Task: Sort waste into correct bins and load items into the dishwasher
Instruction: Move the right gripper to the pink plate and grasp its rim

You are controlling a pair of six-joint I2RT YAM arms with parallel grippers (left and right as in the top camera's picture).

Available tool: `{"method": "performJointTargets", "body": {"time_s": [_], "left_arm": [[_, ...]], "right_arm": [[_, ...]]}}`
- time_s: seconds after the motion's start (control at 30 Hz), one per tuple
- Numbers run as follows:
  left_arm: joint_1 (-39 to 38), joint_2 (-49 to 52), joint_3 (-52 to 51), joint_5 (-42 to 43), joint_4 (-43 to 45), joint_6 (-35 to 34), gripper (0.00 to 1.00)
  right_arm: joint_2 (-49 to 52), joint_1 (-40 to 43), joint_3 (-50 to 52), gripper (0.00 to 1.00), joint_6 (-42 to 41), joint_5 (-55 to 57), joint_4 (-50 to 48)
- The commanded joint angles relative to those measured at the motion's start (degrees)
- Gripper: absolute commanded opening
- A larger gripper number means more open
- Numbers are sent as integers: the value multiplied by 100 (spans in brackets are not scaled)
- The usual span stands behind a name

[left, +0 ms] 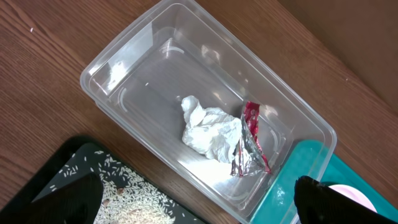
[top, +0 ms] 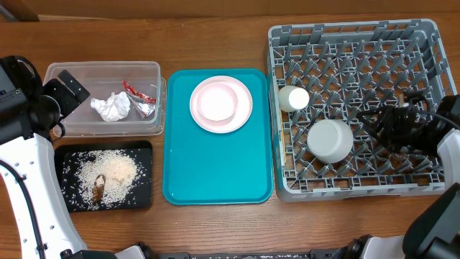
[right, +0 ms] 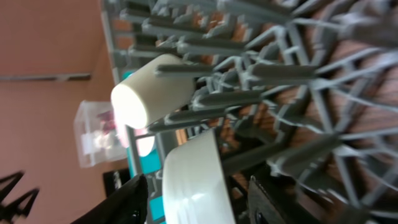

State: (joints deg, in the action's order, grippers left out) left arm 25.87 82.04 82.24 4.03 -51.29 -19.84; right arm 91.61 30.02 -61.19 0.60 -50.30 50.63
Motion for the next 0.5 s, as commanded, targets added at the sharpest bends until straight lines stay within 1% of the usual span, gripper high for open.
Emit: {"method": "performJointTargets", "body": {"time_s": [0.0, 0.17, 0.23, 0.27, 0.33, 0.47], "left_arm": [[-39, 46, 48, 2, 9, -96, 100], [-39, 46, 48, 2, 9, -96, 100], [-39, 48, 48, 0, 9, -96, 100], [-39, 46, 48, 0, 9, -96, 100], [-39, 46, 48, 2, 9, -96, 100], [-39, 48, 48, 0, 9, -96, 100]], "right_arm": [[-37, -238, -494, 57, -393, 776, 131], [-181, -964, -1123, 57, -393, 1550, 540], [-262, -1554, -1497, 58, -562, 2070, 691], [-313, -2133, -1731, 58, -562, 2417, 680], [-319, -2675, -1895, 58, -568, 2813, 645], [-295, -3864, -1945, 61, -990, 3974, 282]]}}
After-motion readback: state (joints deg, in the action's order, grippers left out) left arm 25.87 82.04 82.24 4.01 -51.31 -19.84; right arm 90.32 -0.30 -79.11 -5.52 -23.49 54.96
